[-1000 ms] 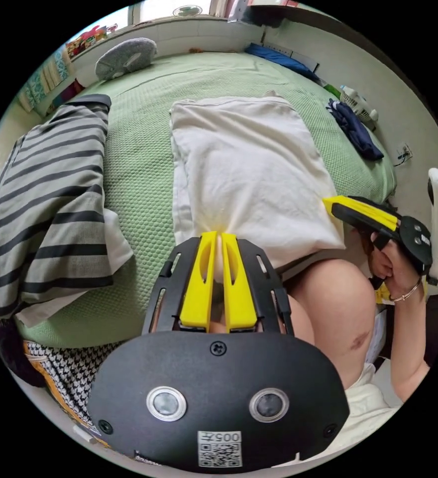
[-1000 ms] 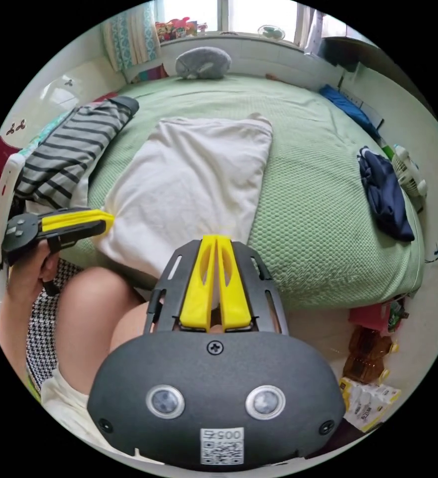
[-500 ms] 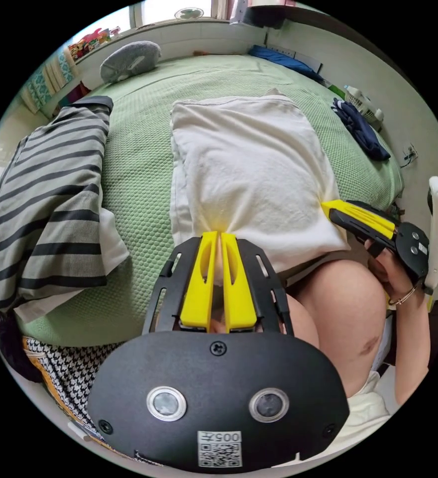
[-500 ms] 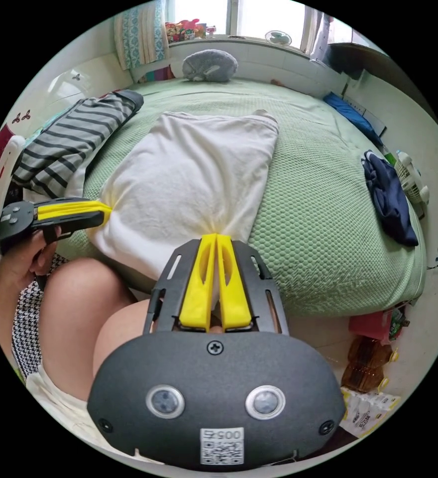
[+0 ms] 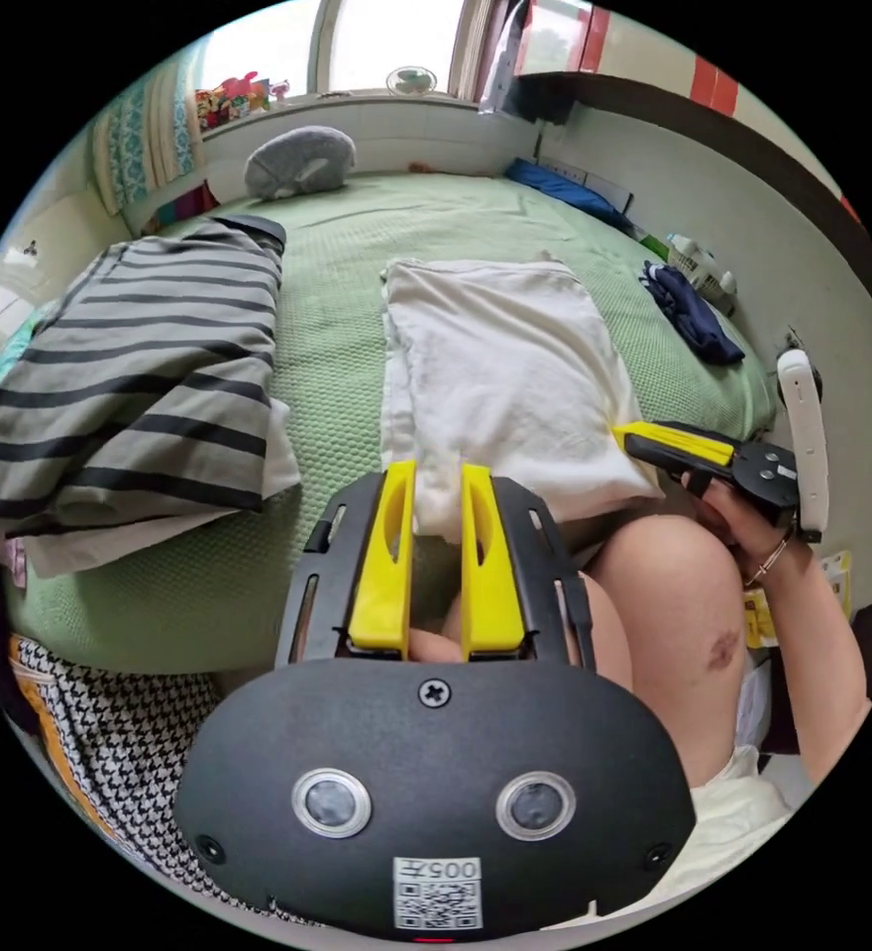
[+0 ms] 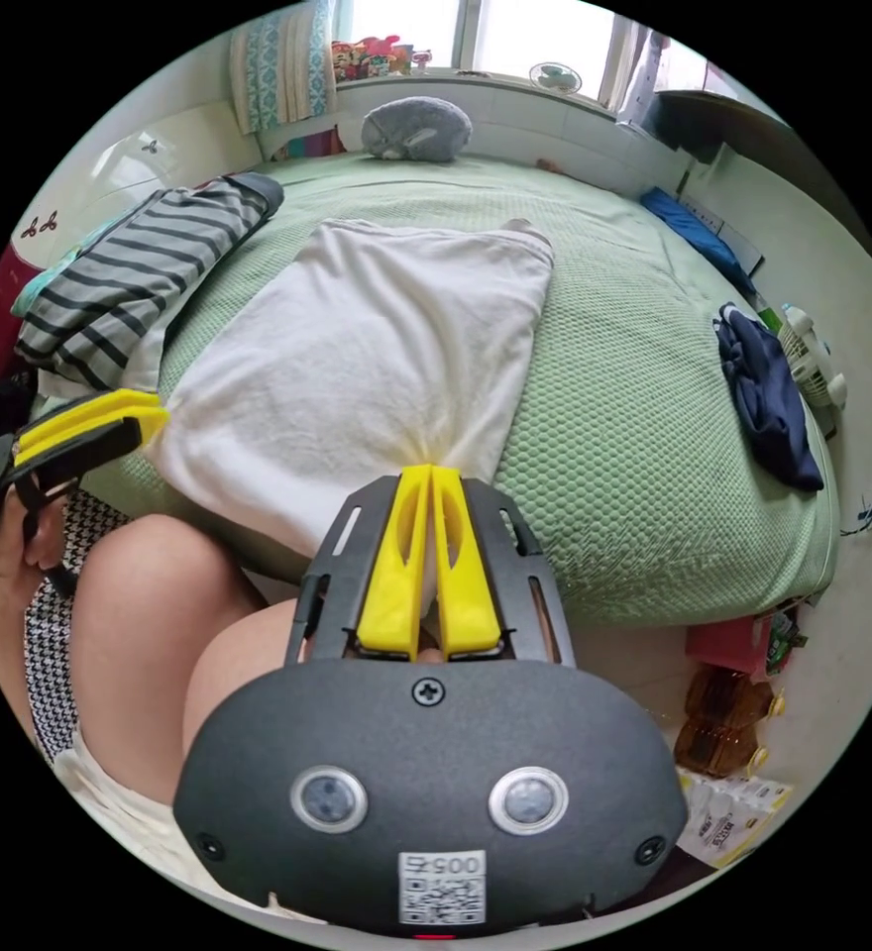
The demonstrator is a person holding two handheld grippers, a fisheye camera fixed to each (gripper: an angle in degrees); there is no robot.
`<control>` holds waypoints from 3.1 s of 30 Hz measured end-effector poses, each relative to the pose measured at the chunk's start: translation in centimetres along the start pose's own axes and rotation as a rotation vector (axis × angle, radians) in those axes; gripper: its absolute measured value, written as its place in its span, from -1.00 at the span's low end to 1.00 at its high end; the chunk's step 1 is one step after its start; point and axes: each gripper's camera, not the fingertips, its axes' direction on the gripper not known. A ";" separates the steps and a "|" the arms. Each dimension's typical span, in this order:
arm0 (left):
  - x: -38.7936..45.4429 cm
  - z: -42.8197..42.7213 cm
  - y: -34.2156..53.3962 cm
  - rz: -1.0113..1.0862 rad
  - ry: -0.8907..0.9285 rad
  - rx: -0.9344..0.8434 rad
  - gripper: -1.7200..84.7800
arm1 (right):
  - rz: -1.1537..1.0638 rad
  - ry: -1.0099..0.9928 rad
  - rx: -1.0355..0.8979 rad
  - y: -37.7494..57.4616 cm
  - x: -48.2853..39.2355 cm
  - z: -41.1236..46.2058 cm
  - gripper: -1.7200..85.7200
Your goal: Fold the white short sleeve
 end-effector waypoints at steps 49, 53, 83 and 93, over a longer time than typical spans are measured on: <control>-4.5 3.4 1.5 0.048 0.173 -0.133 -0.87 | -0.200 -0.156 0.017 2.0 9.2 1.2 -0.98; -3.6 3.8 1.1 0.103 0.127 -0.133 -0.87 | -0.098 -0.070 0.176 -2.8 13.4 0.8 -0.91; -0.2 7.3 -4.5 -0.002 0.112 -0.233 -0.68 | 0.157 -0.337 0.123 -14.7 25.1 12.9 -0.80; 2.2 7.7 -6.9 0.002 0.148 -0.230 -0.81 | 0.156 -0.277 0.133 -15.5 24.0 10.6 -0.97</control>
